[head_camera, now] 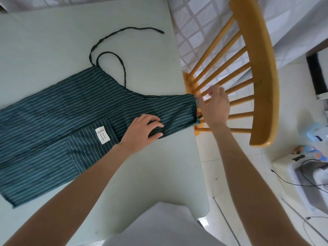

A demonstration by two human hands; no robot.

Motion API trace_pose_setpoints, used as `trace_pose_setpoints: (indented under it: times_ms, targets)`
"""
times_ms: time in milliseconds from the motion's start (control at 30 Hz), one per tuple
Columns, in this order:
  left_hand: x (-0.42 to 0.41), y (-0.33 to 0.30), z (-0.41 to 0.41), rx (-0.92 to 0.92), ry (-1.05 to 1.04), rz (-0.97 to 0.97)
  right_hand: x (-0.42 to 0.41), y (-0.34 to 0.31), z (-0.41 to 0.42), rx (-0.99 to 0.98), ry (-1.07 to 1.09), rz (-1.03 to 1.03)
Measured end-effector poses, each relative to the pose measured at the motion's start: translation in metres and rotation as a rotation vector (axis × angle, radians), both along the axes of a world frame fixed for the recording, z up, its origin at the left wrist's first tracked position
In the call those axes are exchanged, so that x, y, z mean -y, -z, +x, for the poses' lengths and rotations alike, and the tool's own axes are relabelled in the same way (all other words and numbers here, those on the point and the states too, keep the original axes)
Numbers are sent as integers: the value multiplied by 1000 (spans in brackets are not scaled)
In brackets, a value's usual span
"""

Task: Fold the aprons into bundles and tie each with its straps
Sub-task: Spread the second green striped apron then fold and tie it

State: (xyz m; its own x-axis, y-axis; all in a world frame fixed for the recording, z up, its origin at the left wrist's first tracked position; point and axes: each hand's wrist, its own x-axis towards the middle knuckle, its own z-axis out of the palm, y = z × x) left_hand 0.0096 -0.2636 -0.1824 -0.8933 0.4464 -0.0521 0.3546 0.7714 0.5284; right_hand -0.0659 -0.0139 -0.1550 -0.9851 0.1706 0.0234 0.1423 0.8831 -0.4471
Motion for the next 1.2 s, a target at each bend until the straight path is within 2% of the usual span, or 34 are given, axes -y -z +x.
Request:
trace_pose_setpoints:
  times_ms: [100,167,300,400,433,467,500,533,600,633,667,733,833,933,1033,1100,1200]
  targets:
    - [-3,0,-2,-11,-11,-61,10,4,46,311,160,-44]
    - [-7,1,0,14,14,-94,12,12,62,401,243,-180]
    - [-11,4,2,46,25,-128,11,20,61,368,431,-567]
    - [-12,7,3,55,6,-101,-1,14,53,358,579,-1023]
    - [-12,7,3,73,-8,-91,-6,11,49,375,581,-1129]
    - [-11,7,2,89,-16,-89,-11,10,46,389,540,-1142]
    - [-11,7,1,97,-15,-91,-14,11,43,393,472,-1046]
    - [-11,7,0,101,-6,-91,-18,14,41,375,364,-832]
    - [-12,7,2,108,12,-52,-27,23,41,206,128,-242]
    - [-13,7,5,108,20,-19,-30,25,42,128,36,-22]
    - [-12,6,9,109,19,12,-30,27,43,86,-20,82]
    - [-9,6,18,111,-26,55,-23,23,45,26,-88,90]
    - [8,1,33,55,-217,51,15,12,53,-88,-284,28]
    - [41,-4,61,18,-402,-3,67,13,72,-66,-675,-54]
    - [80,-5,103,52,-541,-108,112,21,100,7,-1056,5]
    - [102,-2,129,105,-605,-208,132,28,114,63,-1167,54]
    - [132,-2,156,181,-660,-290,158,34,118,39,-1255,130]
